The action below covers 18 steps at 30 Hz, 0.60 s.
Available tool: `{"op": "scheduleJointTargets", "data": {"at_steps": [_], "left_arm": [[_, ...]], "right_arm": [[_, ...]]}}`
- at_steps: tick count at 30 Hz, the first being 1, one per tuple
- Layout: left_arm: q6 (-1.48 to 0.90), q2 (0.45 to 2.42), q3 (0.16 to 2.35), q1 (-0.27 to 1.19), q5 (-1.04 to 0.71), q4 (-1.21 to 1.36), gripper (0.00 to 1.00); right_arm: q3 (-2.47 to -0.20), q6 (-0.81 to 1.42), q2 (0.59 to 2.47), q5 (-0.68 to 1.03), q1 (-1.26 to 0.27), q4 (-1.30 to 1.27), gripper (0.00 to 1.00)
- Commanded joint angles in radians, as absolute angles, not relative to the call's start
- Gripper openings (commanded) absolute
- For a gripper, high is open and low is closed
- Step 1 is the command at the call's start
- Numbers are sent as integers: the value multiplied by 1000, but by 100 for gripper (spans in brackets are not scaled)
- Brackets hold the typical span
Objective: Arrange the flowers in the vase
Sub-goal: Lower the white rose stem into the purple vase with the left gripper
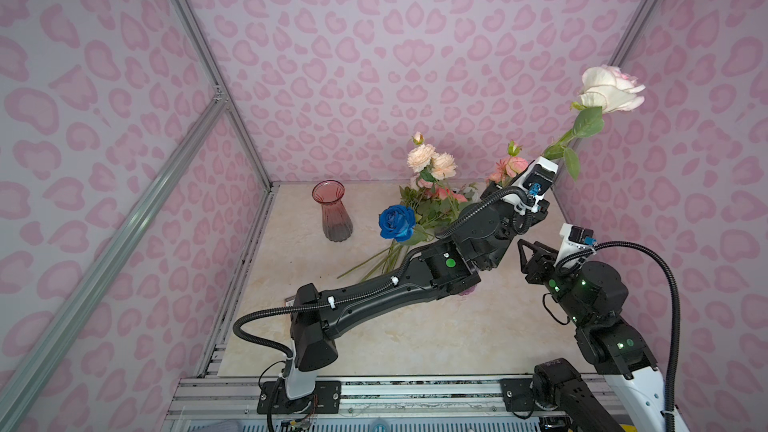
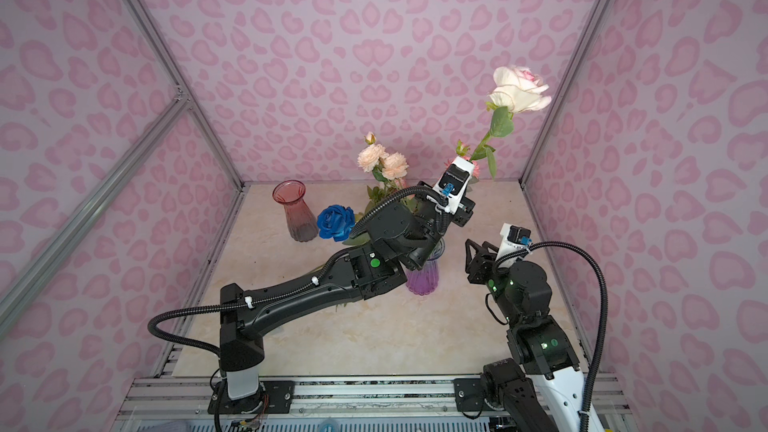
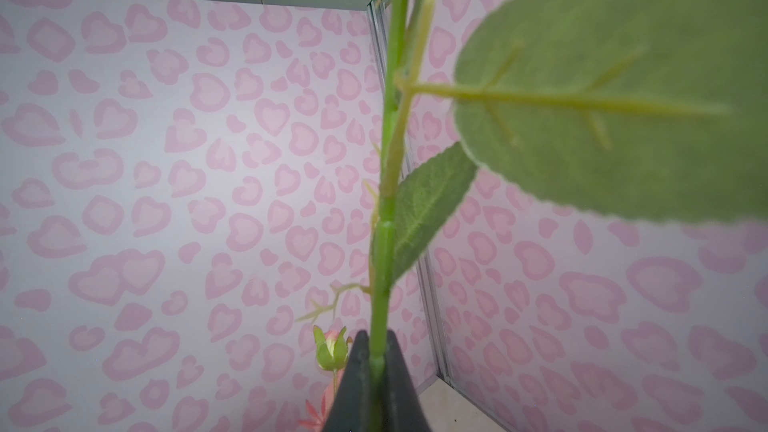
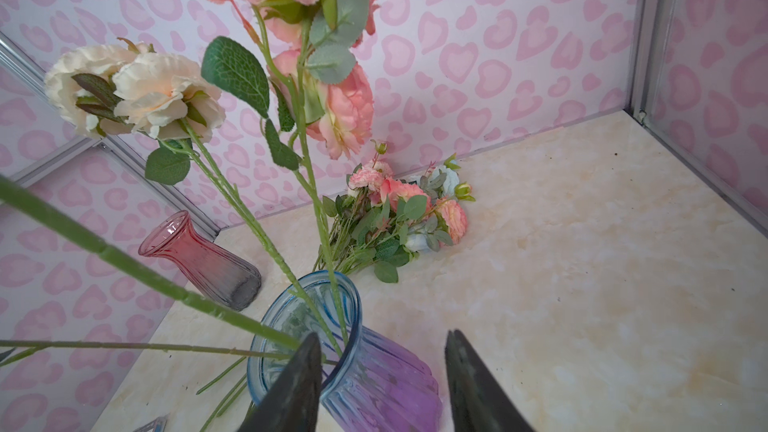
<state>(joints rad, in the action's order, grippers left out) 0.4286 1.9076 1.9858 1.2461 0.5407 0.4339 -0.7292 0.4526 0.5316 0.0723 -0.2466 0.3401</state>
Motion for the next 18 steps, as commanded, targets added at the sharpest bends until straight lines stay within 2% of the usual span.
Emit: {"op": "scheduleJointTargets", "data": {"at_steps": [1,10,18], "left_arm": [[450,1882,1994,1253,534,445,4],[609,1978,2030,1249,623,509,4],[548,2017,2063,1211,649,462,4]], "right_arm": [[-735,442,521,68,-247,343,50],[-724,461,524,79,-247,320,50],[-721,454,513,81,-245,327,50]]}}
